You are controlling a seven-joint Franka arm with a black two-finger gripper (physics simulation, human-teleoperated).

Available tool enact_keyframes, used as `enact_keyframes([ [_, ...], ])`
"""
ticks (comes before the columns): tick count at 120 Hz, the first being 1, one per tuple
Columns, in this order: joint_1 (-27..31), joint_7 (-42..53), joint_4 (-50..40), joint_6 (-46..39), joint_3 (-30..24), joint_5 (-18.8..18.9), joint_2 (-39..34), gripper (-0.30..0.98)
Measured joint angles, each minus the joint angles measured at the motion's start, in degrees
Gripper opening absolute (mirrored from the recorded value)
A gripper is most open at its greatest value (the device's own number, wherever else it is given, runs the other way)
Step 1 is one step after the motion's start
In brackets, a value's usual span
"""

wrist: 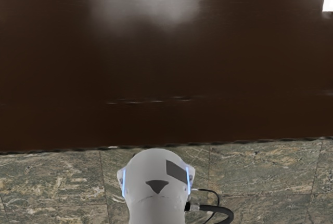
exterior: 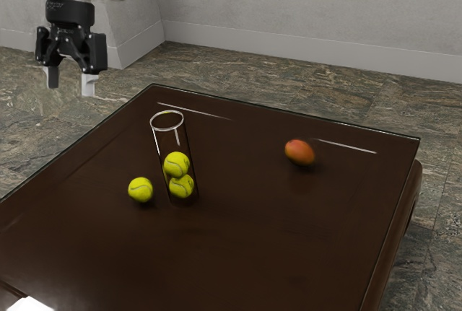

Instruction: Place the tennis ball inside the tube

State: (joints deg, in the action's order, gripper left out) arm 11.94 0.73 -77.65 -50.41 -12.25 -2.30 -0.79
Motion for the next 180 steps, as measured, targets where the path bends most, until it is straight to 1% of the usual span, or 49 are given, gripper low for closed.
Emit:
enact_keyframes([
  [6,-0.6,0.1,-1.3,-5.8,0.4,0.1,-0.7,0.69],
  [10,-1.3,0.2,-4.8,-9.4,1.2,0.1,-3.1,0.69],
  [25,-3.8,0.5,-33.6,-26.4,5.0,0.2,-20.3,0.69],
  [33,-4.0,0.6,-47.0,-35.8,6.8,0.1,-24.5,0.69],
  [38,-4.0,0.7,-52.7,-41.6,7.2,0.1,-24.5,0.69],
  [43,-4.0,0.8,-56.0,-47.0,7.5,0.1,-22.6,0.69],
  [56,-4.0,1.6,-59.0,-61.0,7.8,0.1,-16.6,0.69],
  [67,-4.0,4.8,-64.1,-73.3,9.4,0.0,-14.4,0.69],
  [77,-4.0,7.7,-65.7,-81.6,10.1,0.2,-10.6,0.69],
  [87,-3.9,10.5,-65.9,-88.0,10.3,0.6,-6.9,0.69],
  [104,-3.9,15.5,-64.7,-96.7,10.3,0.9,-3.2,0.69],
  [118,-4.1,21.1,-63.3,-102.3,11.3,0.9,0.0,0.69],
  [137,-4.4,27.3,-60.6,-106.7,13.2,0.6,5.1,0.69],
  [147,-3.6,30.0,-59.3,-108.3,13.9,0.3,8.1,0.69],
  [167,-3.6,34.4,-55.8,-110.2,14.0,-0.6,12.9,0.69],
  [180,-3.6,36.6,-53.6,-110.8,14.3,-1.1,14.6,0.69],
])
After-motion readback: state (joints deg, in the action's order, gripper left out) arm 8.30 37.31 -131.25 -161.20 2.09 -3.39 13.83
